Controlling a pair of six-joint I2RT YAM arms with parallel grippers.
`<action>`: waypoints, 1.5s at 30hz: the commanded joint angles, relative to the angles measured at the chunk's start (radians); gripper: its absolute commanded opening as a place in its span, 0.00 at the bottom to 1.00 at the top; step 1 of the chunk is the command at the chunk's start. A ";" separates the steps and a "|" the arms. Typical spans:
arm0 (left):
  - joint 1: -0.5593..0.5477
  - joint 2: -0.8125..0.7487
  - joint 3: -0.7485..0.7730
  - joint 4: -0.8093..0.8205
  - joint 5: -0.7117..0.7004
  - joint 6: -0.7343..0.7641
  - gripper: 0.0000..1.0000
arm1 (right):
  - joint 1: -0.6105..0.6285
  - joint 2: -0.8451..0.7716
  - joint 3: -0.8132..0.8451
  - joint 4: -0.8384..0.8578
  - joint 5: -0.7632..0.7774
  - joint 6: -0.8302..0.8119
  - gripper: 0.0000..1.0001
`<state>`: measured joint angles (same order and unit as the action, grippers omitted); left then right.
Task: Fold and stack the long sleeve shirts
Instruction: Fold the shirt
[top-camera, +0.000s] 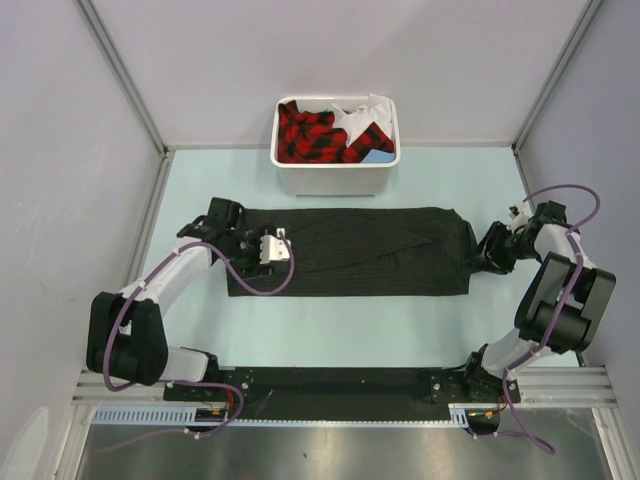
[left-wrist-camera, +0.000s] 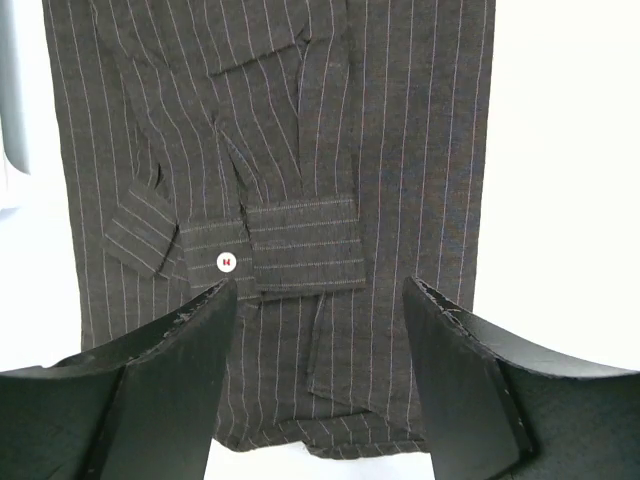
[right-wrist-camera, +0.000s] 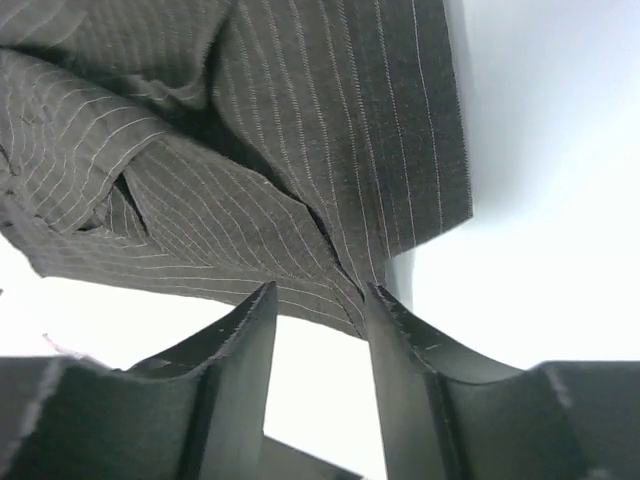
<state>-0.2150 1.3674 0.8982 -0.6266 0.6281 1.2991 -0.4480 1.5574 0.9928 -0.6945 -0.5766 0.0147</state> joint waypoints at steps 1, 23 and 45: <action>-0.004 -0.010 0.034 0.022 0.002 -0.006 0.72 | 0.012 0.104 0.038 -0.073 0.003 0.045 0.49; -0.009 0.068 0.166 -0.019 0.050 -0.190 0.73 | 0.038 0.494 0.485 0.062 0.287 -0.039 0.00; -0.035 0.521 0.485 0.053 -0.026 -0.823 0.65 | 0.083 0.234 0.233 0.160 -0.023 0.260 0.58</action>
<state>-0.2649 1.8469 1.3182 -0.5976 0.6067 0.6567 -0.4061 1.8111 1.3743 -0.5919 -0.4458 0.1188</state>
